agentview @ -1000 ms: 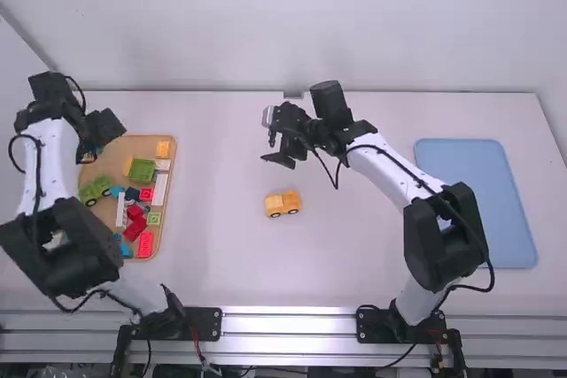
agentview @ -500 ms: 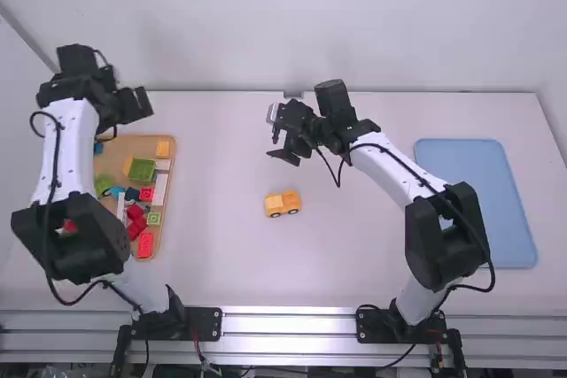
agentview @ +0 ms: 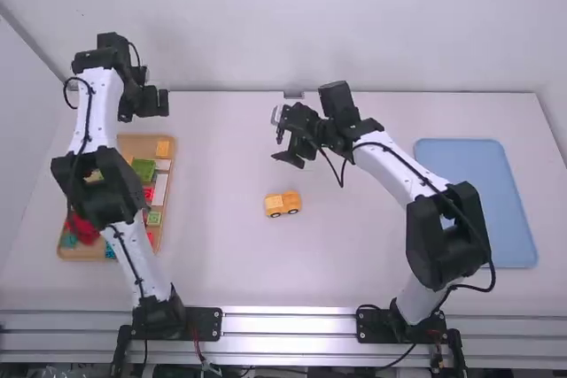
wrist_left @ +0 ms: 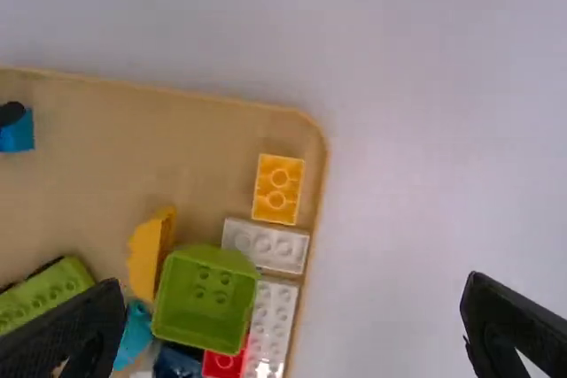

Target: Assemble lego blocks to make yellow taxi

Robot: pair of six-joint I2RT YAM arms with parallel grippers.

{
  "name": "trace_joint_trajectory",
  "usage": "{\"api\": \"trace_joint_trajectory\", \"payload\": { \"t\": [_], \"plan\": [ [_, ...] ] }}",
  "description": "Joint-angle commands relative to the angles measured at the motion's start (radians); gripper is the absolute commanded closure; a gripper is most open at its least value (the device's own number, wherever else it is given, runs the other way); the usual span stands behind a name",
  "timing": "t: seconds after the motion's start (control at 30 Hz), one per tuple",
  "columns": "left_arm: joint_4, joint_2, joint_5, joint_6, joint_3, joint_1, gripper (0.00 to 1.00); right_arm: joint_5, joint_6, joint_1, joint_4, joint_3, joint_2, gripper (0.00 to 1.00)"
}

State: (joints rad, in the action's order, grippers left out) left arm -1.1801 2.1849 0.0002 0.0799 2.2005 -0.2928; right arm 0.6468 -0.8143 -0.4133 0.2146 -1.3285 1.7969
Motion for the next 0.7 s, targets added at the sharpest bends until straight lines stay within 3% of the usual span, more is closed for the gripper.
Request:
{"api": "trace_joint_trajectory", "payload": {
  "t": [0.0,0.1,0.37,0.43,0.67],
  "plan": [
    [-0.017,0.065,0.038,0.09,0.035,-0.03,0.01,0.007,0.003,0.008,0.01,-0.032,0.008,0.01],
    [-0.017,0.121,0.077,0.169,0.034,-0.045,0.01,0.007,0.003,0.008,0.011,-0.03,0.008,0.01],
    [0.062,0.183,0.085,0.211,-0.01,-0.04,0.36,0.005,0.003,0.016,0.003,-0.016,0.008,0.01],
    [0.09,0.182,0.069,0.196,-0.03,-0.037,0.41,0.006,0.003,0.024,0.003,-0.016,0.008,0.01],
    [0.227,0.177,0.001,0.144,-0.16,-0.018,0.46,0.006,0.003,0.041,-0.002,-0.011,0.008,0.02]
  ]
}}
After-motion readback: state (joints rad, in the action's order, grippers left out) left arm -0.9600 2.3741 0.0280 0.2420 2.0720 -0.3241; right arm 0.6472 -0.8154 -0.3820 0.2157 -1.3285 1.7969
